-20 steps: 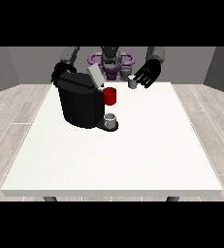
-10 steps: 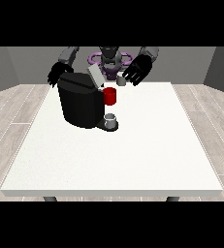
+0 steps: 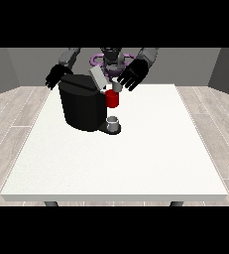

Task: Insert the coffee pod into the coffee machine and close the lid

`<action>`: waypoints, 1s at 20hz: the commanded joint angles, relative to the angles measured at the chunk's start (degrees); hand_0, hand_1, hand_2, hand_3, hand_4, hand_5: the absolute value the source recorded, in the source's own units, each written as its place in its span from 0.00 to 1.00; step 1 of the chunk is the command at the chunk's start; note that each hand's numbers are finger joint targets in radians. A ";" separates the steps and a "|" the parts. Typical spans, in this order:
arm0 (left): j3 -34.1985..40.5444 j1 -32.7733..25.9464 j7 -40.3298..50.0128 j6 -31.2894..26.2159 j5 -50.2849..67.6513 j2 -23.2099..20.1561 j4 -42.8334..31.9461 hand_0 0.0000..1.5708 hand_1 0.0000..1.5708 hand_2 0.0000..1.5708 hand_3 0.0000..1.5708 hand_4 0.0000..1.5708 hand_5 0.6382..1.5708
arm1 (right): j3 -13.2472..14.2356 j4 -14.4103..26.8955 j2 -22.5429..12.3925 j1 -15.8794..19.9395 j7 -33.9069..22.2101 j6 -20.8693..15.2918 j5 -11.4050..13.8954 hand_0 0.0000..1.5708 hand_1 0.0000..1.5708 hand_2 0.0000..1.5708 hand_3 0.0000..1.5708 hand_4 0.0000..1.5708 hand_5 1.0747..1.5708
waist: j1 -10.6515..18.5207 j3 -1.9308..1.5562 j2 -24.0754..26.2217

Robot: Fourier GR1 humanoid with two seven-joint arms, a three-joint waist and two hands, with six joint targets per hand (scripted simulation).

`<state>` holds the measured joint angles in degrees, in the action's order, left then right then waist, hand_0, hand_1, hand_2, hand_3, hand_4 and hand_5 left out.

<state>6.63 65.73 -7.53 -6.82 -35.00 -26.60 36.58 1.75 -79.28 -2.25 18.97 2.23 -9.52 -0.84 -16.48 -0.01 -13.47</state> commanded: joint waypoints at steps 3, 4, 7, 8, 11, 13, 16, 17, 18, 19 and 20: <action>-0.08 -0.03 1.62 -1.75 -0.14 0.95 -0.72 0.82 0.82 0.84 0.78 0.32 1.00 | 0.35 1.10 0.04 -3.81 2.34 2.04 -1.45 0.00 0.00 0.00 0.00 0.34 1.00 | -0.37 -0.01 0.91; -0.14 0.99 -0.30 -2.14 -0.05 0.57 -0.06 0.83 0.83 0.84 0.78 0.32 1.00 | 2.05 1.10 -0.45 1.46 -0.67 -0.92 -0.80 0.00 0.00 0.00 0.00 0.34 1.00 | 1.68 0.00 -0.26; -0.68 1.25 2.08 -1.84 -0.76 2.30 -0.44 0.81 0.81 0.83 0.78 0.33 1.00 | 0.63 1.48 0.05 -0.32 -0.60 -0.49 -0.10 0.00 0.00 0.00 0.00 0.32 1.00 | 0.83 0.00 0.92; 0.62 2.72 -0.63 -3.00 -0.61 -1.89 -2.32 0.78 0.78 0.82 0.77 0.33 1.00 | -1.09 -2.73 1.15 2.00 -3.16 -1.41 0.36 0.00 0.00 0.00 0.00 0.33 1.00 | -1.45 0.03 -1.58; -0.93 -0.57 -0.58 -1.67 -1.23 1.84 -0.62 0.77 0.77 0.80 0.76 0.32 1.00 | 2.58 -0.38 -1.86 -0.61 -1.73 1.86 -2.82 0.00 0.00 0.00 0.00 0.33 1.00 | 0.16 0.00 1.40; -0.61 -0.43 -0.20 0.27 -1.49 2.60 -0.47 0.75 0.75 0.80 0.75 0.31 1.00 | 2.05 -0.04 -1.22 -1.14 -0.03 1.14 -1.90 0.00 0.00 0.00 0.00 0.34 1.00 | 0.22 0.00 0.31; 0.61 2.18 -0.42 -0.92 -1.11 0.61 -1.82 0.77 0.77 0.81 0.76 0.32 1.00 | -0.98 -1.90 0.88 -1.06 0.05 -1.14 0.93 0.00 0.00 0.00 0.00 0.31 1.00 | -1.20 0.02 -1.43; -1.39 -0.89 -0.49 0.30 -2.12 3.91 -0.41 0.76 0.76 0.81 0.76 0.32 1.00 | 2.23 0.78 -0.49 -0.65 0.40 0.02 -1.58 0.00 0.00 0.00 0.00 0.32 1.00 | 1.44 0.00 -0.01; -0.76 0.79 -0.13 0.56 -1.90 3.85 -1.07 0.76 0.76 0.81 0.76 0.33 1.00 | -0.01 -0.84 1.04 0.24 -1.30 -1.26 -0.16 0.00 0.00 0.00 0.00 0.29 1.00 | 0.23 0.01 -0.56; -1.10 1.94 1.31 -1.17 -2.08 3.22 -0.17 0.77 0.77 0.81 0.77 0.33 1.00 | 3.38 3.03 -1.12 0.28 3.31 0.89 -2.11 0.00 0.00 0.00 0.00 0.28 1.00 | 1.54 -0.02 -1.73; 1.27 3.04 0.34 -2.03 -1.31 -1.01 -2.89 0.75 0.75 0.81 0.77 0.33 1.00 | -1.06 -2.49 0.86 -0.86 0.47 0.17 -0.07 0.00 0.00 0.00 0.00 0.29 1.00 | -1.77 0.01 -2.01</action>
<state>6.45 67.12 -7.25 -7.63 -36.55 -24.85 35.39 2.61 -79.46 -2.24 18.37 3.10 -9.20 -1.81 -16.60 -0.02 -14.50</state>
